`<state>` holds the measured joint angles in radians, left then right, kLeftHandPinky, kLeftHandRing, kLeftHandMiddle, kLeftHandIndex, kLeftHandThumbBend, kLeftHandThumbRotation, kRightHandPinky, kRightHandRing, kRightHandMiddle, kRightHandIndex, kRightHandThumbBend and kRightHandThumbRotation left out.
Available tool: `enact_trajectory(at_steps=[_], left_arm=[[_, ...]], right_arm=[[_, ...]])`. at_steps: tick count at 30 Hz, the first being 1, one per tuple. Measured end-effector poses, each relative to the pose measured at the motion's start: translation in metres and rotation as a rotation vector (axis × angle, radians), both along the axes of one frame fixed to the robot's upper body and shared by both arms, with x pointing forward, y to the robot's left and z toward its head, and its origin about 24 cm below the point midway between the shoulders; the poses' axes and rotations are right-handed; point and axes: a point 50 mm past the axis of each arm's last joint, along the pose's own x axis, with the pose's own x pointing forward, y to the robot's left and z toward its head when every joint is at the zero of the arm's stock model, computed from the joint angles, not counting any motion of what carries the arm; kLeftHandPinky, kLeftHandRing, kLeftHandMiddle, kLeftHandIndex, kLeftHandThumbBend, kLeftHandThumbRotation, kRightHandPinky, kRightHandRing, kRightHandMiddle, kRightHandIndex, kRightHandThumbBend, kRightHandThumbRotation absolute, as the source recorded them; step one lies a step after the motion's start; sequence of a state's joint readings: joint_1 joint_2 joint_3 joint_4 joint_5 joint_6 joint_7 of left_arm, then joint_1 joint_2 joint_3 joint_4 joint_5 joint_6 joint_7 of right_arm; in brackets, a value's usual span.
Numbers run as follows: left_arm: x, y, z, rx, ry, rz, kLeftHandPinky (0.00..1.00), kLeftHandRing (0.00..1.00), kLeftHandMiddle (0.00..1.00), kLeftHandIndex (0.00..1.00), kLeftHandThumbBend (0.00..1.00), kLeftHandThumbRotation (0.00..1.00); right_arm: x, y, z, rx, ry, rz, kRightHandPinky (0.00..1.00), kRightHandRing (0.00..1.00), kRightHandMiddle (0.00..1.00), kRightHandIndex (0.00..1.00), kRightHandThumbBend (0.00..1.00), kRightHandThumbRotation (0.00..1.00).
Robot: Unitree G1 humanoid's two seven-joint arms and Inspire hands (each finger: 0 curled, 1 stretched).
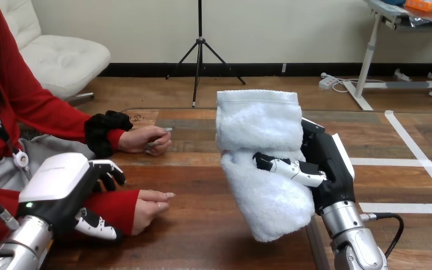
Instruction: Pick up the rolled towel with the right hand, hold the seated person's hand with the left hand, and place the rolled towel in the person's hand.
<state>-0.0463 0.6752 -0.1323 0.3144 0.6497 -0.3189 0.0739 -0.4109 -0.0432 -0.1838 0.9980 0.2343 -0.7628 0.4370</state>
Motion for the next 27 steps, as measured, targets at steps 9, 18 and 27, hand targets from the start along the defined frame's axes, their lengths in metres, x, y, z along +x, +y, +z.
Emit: enact_trajectory(at_steps=[9, 18, 27], left_arm=[[-0.002, 0.000, -0.008, 0.013, 0.036, -0.008, 0.63, 0.69, 0.75, 0.77, 1.00, 0.23], [-0.006, 0.005, -0.017, 0.034, 0.076, 0.005, 0.66, 0.72, 0.77, 0.81, 1.00, 0.26], [-0.005, 0.008, -0.017, 0.046, 0.080, 0.007, 0.67, 0.73, 0.79, 0.83, 1.00, 0.26]], right_arm=[[0.000, -0.001, 0.001, 0.003, -0.006, -0.001, 0.33, 0.37, 0.44, 0.44, 0.79, 0.00], [0.001, -0.003, 0.004, 0.005, -0.021, -0.003, 0.34, 0.37, 0.44, 0.44, 0.79, 0.00], [0.002, -0.003, 0.010, 0.002, -0.049, -0.010, 0.35, 0.38, 0.44, 0.44, 0.80, 0.00]])
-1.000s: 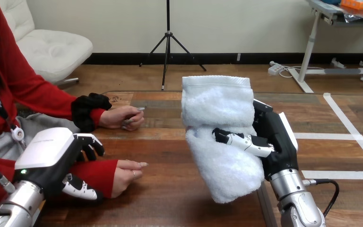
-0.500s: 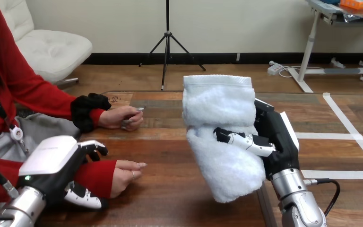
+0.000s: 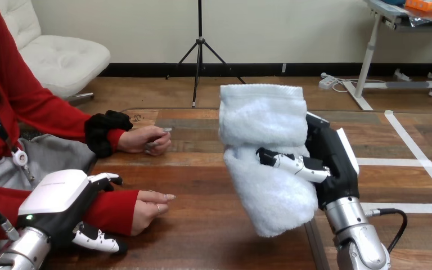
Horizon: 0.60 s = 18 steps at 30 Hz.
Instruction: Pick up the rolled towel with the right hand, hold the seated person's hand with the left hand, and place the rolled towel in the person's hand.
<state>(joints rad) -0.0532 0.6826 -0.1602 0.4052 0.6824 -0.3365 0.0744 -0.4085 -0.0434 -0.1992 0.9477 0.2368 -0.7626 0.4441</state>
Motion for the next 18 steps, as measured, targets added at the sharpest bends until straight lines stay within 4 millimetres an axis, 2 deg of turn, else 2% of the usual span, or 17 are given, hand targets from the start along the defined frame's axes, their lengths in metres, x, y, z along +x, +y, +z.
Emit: enact_trajectory(at_steps=[18], left_arm=[[0.005, 0.000, 0.000, 0.023, 0.002, -0.011, 0.67, 0.73, 0.79, 0.83, 1.00, 0.23]], right_arm=[[0.004, -0.002, 0.018, 0.000, -0.079, -0.003, 0.35, 0.38, 0.43, 0.43, 0.80, 0.00]])
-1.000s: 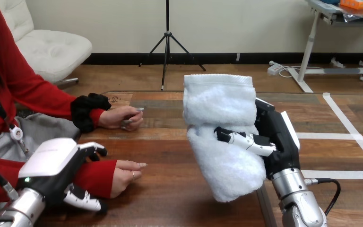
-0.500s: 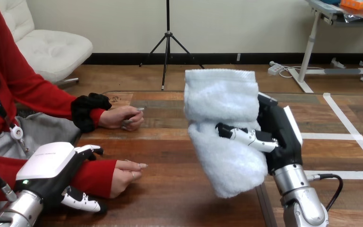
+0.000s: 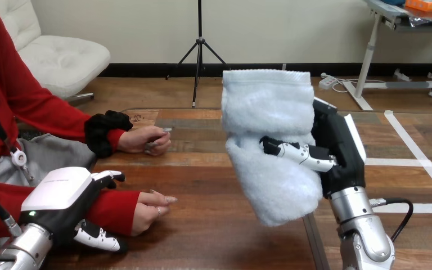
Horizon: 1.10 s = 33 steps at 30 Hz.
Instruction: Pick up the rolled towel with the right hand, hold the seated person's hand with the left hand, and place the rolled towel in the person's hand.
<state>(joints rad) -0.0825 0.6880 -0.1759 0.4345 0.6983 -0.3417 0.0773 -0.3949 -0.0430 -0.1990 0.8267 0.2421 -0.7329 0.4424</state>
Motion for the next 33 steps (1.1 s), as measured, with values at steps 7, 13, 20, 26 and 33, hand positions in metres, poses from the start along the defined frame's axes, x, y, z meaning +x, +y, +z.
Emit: enact_trajectory(at_steps=[7, 13, 20, 26, 33], left_arm=[[0.0008, 0.0003, -0.0006, -0.004, -0.004, -0.003, 0.67, 0.73, 0.78, 0.82, 1.00, 0.21], [0.0020, 0.0007, -0.0006, -0.010, -0.003, 0.001, 0.66, 0.73, 0.78, 0.80, 1.00, 0.17], [0.0040, -0.0011, 0.0004, -0.017, -0.006, -0.002, 0.64, 0.68, 0.73, 0.75, 1.00, 0.10], [0.0064, -0.0029, 0.0017, -0.023, -0.013, -0.002, 0.58, 0.60, 0.64, 0.68, 1.00, 0.04], [0.0077, -0.0040, 0.0019, -0.024, -0.017, 0.001, 0.51, 0.52, 0.56, 0.60, 0.99, 0.01]], right_arm=[[-0.0009, -0.0008, 0.0027, 0.011, -0.007, 0.000, 0.33, 0.37, 0.43, 0.43, 0.80, 0.00], [-0.0032, -0.0016, 0.0031, 0.022, -0.007, -0.002, 0.32, 0.36, 0.42, 0.42, 0.80, 0.00], [-0.0057, -0.0031, 0.0032, 0.028, -0.008, -0.005, 0.32, 0.36, 0.42, 0.42, 0.79, 0.00], [-0.0069, -0.0034, 0.0037, 0.029, -0.006, -0.007, 0.32, 0.35, 0.42, 0.42, 0.79, 0.00], [-0.0082, -0.0033, 0.0046, 0.030, -0.003, -0.006, 0.32, 0.35, 0.42, 0.41, 0.79, 0.00]])
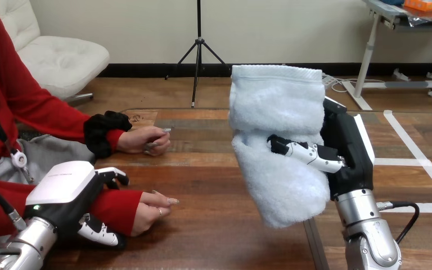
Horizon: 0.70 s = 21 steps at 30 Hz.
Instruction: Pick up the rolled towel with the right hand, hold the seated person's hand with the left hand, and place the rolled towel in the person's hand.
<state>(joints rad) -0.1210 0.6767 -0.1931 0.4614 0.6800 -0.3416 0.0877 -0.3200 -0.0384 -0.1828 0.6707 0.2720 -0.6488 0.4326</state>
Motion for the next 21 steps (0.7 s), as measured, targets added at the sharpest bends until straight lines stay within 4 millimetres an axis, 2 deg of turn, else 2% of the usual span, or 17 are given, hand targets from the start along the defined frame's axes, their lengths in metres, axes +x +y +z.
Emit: enact_trajectory(at_steps=[12, 21], left_arm=[[-0.0005, -0.0009, -0.0025, -0.008, -0.022, 0.014, 0.43, 0.44, 0.48, 0.50, 0.95, 0.00], [-0.0005, -0.0012, -0.0028, -0.007, -0.027, 0.018, 0.42, 0.43, 0.47, 0.48, 0.92, 0.00]], right_arm=[[0.0006, 0.0017, 0.0021, 0.002, 0.004, 0.010, 0.31, 0.35, 0.41, 0.41, 0.77, 0.00], [0.0013, 0.0035, 0.0047, 0.000, -0.005, 0.017, 0.32, 0.35, 0.41, 0.41, 0.76, 0.00]])
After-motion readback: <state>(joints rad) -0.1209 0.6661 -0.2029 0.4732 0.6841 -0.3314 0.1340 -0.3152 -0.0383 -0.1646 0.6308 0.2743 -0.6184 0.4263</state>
